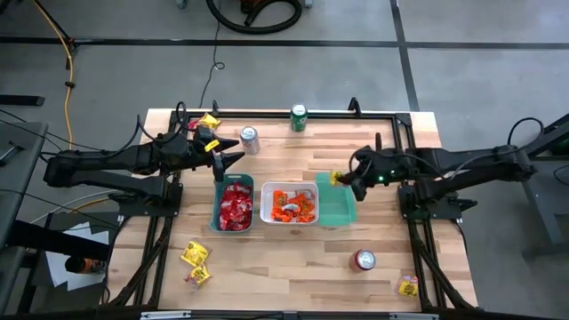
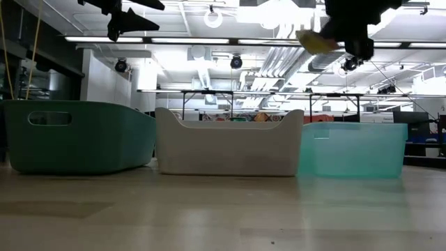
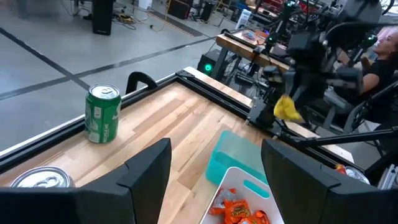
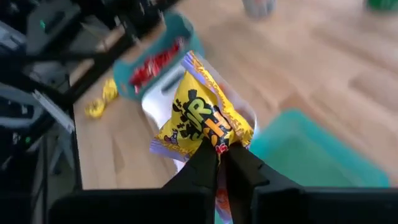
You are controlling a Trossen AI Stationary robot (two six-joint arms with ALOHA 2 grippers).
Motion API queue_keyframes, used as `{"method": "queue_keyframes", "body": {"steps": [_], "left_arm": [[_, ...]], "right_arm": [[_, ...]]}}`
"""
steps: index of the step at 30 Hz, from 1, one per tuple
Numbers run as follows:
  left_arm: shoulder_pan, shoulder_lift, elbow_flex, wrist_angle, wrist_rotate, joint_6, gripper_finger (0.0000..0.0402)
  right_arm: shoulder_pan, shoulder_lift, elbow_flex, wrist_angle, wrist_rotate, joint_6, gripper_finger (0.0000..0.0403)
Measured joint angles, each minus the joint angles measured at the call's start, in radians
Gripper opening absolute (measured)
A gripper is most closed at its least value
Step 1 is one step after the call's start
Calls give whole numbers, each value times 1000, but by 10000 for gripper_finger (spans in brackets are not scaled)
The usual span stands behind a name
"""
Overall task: Sort candy
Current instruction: Put the yellow candy into the light green bin
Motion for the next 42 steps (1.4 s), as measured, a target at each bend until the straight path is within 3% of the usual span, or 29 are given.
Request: {"method": "queue_keyframes", "body": {"steps": [6, 15, 23, 28, 34, 40, 42], "left_arm": [[0, 0, 0, 0, 1, 0, 236], [0, 0, 0, -1, 2, 0, 236], [0, 0, 0, -1, 3, 40, 236], [0, 0, 0, -2, 3, 44, 236], [0, 0, 0, -13, 3, 44, 236], [0, 0, 0, -34, 3, 44, 236], [0, 0, 0, -42, 3, 44, 236]], "right_arm": [[0, 92, 0, -82, -27, 78, 44], [-1, 275, 0, -86, -136, 24, 164], [-27, 296, 0, -83, -211, 5, 237], [-51, 295, 63, -92, -250, -52, 251], [-21, 394, 236, -356, -99, -187, 252], [-19, 489, 334, -318, -215, -258, 252], [-18, 518, 353, -411, -163, -258, 252]]}}
